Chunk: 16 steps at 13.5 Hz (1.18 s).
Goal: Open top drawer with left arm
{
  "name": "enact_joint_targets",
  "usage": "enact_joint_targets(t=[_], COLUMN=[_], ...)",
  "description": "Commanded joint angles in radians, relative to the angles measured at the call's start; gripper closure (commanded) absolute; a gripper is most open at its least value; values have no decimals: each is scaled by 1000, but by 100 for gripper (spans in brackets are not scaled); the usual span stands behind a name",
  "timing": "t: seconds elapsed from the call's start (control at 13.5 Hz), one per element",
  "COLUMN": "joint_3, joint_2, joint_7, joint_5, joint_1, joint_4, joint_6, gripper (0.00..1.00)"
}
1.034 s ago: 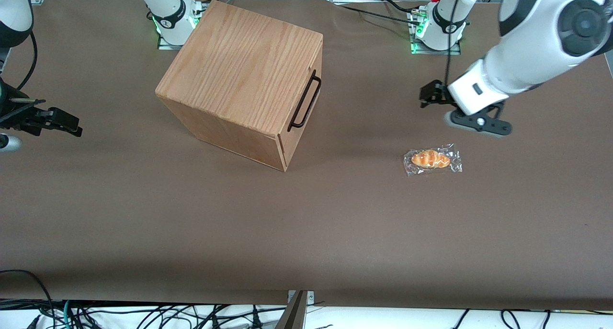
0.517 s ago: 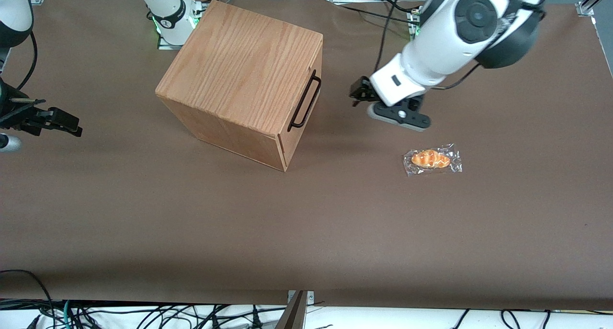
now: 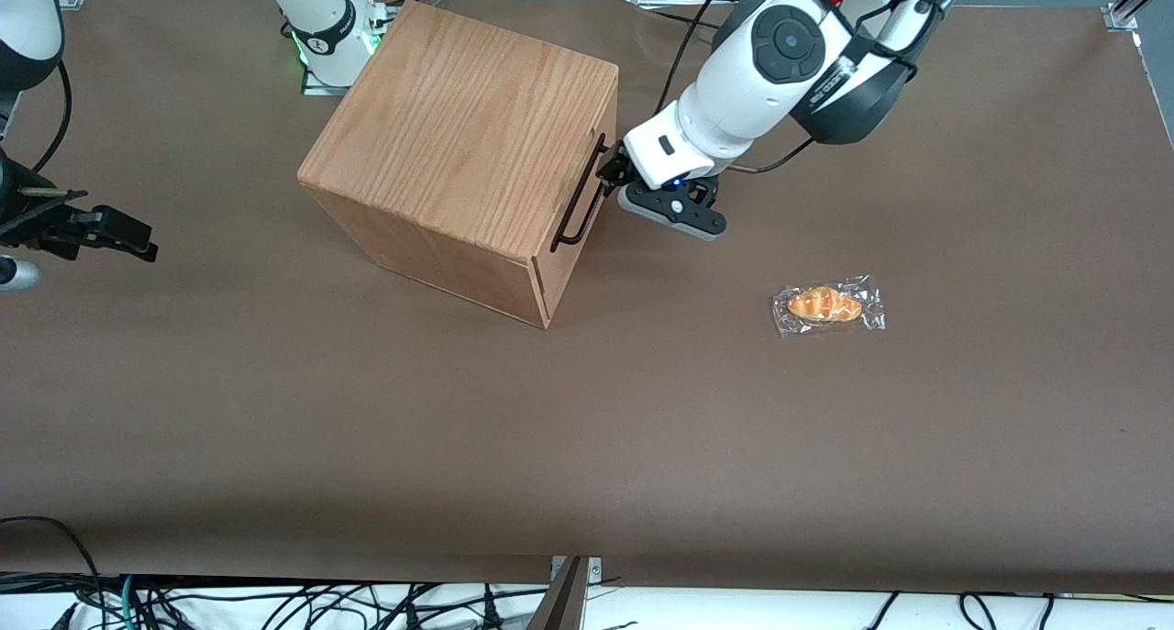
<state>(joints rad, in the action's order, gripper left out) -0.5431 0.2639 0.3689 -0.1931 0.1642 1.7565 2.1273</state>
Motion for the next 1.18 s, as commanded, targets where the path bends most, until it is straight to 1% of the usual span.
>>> enact_joint_targets(t=[0.0,0.3,0.59,0.74,1.11], joint_3=[-3,-3,-3,-3,-3], joint_2=[12,23,37,46,54], joint_7=[-13,-13,-14,-15,-15], joint_5=[-9,-8,1,52,135], joint_1=[23,43,57,58,67], joint_4=[49,106,109,113,146], joint_6=[84,172,181,181,180], gripper=[0,0,0,0,0])
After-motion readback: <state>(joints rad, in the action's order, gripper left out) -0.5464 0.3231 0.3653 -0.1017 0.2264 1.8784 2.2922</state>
